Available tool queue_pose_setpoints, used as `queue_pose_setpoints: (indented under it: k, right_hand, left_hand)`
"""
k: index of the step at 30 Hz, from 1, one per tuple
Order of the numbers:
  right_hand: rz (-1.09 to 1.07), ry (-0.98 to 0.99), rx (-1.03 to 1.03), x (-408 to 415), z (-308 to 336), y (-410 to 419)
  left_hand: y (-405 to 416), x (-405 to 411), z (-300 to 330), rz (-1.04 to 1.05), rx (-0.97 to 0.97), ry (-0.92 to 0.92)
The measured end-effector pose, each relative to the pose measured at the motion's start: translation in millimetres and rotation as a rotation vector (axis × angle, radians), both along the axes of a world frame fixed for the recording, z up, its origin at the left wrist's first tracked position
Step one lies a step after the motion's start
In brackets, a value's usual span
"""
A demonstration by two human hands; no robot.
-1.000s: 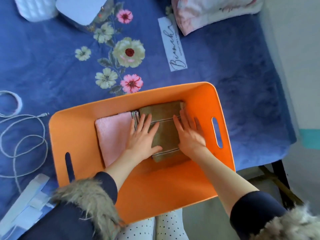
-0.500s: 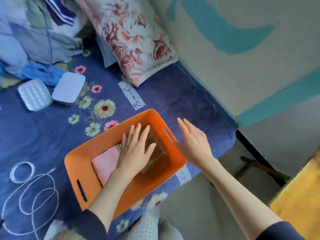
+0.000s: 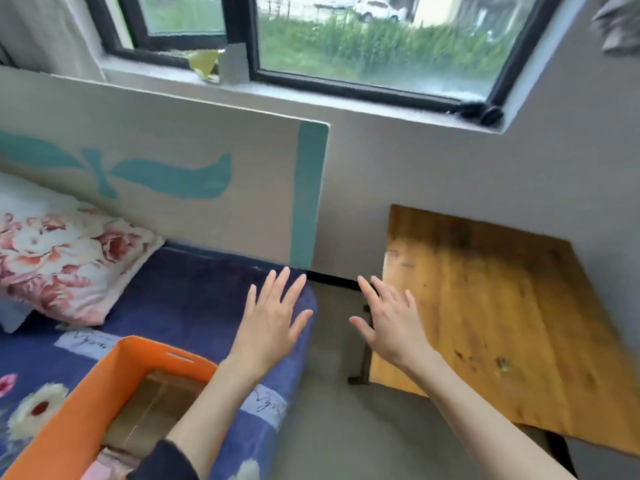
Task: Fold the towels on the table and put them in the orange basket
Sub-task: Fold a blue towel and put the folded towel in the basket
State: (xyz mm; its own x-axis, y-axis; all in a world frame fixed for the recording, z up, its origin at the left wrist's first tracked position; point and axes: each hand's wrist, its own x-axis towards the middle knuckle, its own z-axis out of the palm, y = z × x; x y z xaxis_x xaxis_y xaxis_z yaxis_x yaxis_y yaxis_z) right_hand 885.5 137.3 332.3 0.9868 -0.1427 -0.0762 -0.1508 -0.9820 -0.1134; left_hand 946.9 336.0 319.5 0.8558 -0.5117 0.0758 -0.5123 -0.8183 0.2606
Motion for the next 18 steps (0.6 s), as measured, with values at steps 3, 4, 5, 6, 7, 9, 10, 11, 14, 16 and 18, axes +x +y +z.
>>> queue_pose_setpoints:
  k: [3,4,5,6,7,9,10,11,14,16,18]
  right_hand:
    - [-0.195,-0.037,-0.001,-57.2,16.1,-52.3]
    - [-0.265,-0.042,-0.005,-77.4,20.9,-68.2]
    - [-0.338,-0.045,-0.007,-98.0,25.6,-82.7]
    - [-0.412,-0.050,-0.006,-119.1,29.8,-96.0]
    - [-0.480,-0.056,-0.004,-139.5,33.6,-107.3]
    - [-0.613,-0.075,-0.007,-179.9,41.0,-122.5]
    - [-0.678,-0.084,-0.011,-199.4,44.1,-126.7]
    - [-0.747,-0.093,-0.015,-218.5,46.6,-129.0]
    - [-0.950,-0.139,-0.025,-272.5,49.2,-124.6]
    - [-1.087,-0.169,-0.010,-306.7,48.2,-111.0]
    - [-1.219,-0.177,-0.013,-341.7,45.3,-91.6]
  left_hand:
    - [-67.4,-17.3,17.4,-0.182,-0.009,-0.041]
    - [-89.7,-24.3,22.4,-0.246,-0.013,-0.040]
    - [-111.6,-32.1,27.3,-0.309,-0.015,-0.039]
    - [-132.4,-40.4,30.7,-0.373,-0.015,-0.035]
    - [-151.4,-49.9,34.8,-0.440,-0.028,-0.035]
    - [-184.1,-73.3,44.0,-0.583,-0.054,-0.044]
    - [-197.6,-85.2,46.5,-0.649,-0.066,-0.049]
    - [-209.7,-96.0,47.3,-0.715,-0.064,-0.041]
    - [-238.7,-127.4,49.1,-0.897,-0.099,-0.069]
    - [-250.8,-149.7,51.2,-1.022,-0.097,-0.063]
    - [-258.3,-174.7,52.7,-1.135,-0.106,-0.046]
